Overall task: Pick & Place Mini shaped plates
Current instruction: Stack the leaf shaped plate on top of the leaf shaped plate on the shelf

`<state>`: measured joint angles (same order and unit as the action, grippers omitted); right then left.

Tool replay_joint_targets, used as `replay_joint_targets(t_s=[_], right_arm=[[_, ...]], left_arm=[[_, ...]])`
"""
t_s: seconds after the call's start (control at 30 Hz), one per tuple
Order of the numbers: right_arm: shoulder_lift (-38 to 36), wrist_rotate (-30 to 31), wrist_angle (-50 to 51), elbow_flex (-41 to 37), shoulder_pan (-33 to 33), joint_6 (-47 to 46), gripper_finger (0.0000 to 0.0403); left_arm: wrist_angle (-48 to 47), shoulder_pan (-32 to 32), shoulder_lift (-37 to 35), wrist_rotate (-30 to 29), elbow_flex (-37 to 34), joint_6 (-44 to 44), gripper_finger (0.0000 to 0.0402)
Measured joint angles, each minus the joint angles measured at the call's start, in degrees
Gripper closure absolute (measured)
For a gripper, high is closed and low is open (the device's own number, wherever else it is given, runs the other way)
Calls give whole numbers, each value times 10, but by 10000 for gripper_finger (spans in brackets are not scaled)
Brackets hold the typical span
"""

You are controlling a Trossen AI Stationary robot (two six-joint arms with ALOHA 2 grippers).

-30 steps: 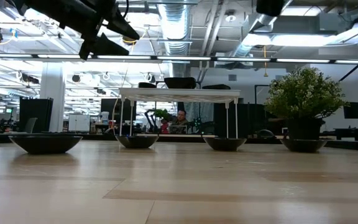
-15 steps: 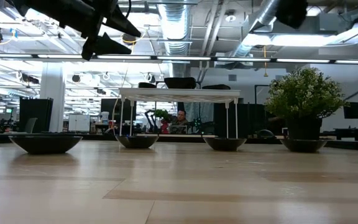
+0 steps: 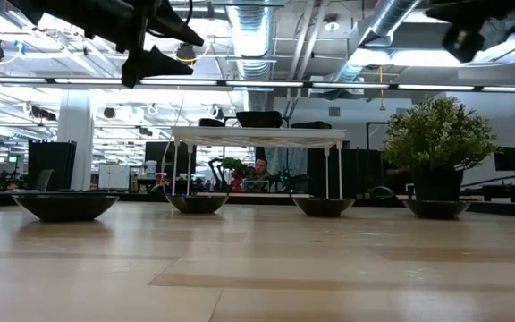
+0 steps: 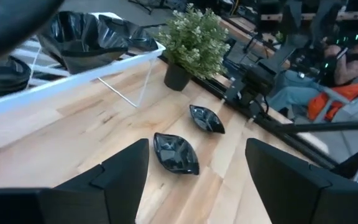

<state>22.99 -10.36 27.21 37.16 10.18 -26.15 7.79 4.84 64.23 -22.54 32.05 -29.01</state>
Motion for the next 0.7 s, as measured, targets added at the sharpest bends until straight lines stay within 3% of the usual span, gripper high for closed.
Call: replay_joint_targets(t_s=[0.07,0.17,0.5,0.7], right_arm=[[-30,3,-10,-19,0,-13,328],[-63,14,-5,-40,0,-29,328],[-140,45,-24,-65,0,-39,328],[-145,45,-21,-64,0,-39,328]], left_arm=[[-2,0,0,6,0,-37,134],[-29,-5,0,70,1,-107,136],[-338,11,0,277,1,-415,137],[-468,54,0,329,1,-541,137]])
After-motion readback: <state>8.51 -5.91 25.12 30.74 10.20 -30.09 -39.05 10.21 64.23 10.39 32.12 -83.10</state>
